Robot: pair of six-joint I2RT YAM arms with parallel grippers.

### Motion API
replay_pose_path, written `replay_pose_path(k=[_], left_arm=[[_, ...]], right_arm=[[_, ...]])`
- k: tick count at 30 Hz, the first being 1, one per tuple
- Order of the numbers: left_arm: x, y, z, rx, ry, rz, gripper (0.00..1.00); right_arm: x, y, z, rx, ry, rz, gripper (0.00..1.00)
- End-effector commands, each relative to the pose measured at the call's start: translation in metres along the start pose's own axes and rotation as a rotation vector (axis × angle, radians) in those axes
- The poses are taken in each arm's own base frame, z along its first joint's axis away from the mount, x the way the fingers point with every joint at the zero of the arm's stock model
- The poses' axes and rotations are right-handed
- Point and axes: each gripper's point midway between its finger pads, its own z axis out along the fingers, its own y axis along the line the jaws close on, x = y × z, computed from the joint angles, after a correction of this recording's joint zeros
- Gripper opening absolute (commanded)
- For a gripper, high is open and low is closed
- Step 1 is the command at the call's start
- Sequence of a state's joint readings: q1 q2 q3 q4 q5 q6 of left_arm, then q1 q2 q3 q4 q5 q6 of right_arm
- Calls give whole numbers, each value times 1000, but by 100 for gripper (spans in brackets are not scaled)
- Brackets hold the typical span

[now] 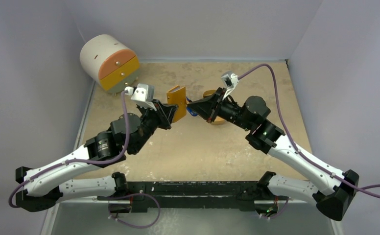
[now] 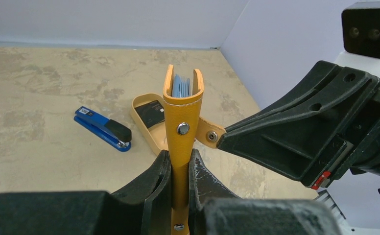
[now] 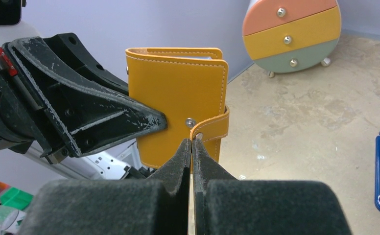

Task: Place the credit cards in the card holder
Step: Close the card holder.

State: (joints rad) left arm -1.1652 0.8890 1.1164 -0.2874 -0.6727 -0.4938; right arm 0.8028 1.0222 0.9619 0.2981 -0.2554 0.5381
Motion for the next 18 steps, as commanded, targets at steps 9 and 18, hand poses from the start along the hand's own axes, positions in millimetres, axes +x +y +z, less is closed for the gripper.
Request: replay_pose_path(k=[9, 18], left_arm=[[-10, -15, 2, 58, -19, -1, 0], [-13, -16, 3, 60, -23, 2, 0]], right_arm=[[-31, 24, 7, -84, -69, -14, 0], [-25, 20, 12, -72, -33, -14, 0]])
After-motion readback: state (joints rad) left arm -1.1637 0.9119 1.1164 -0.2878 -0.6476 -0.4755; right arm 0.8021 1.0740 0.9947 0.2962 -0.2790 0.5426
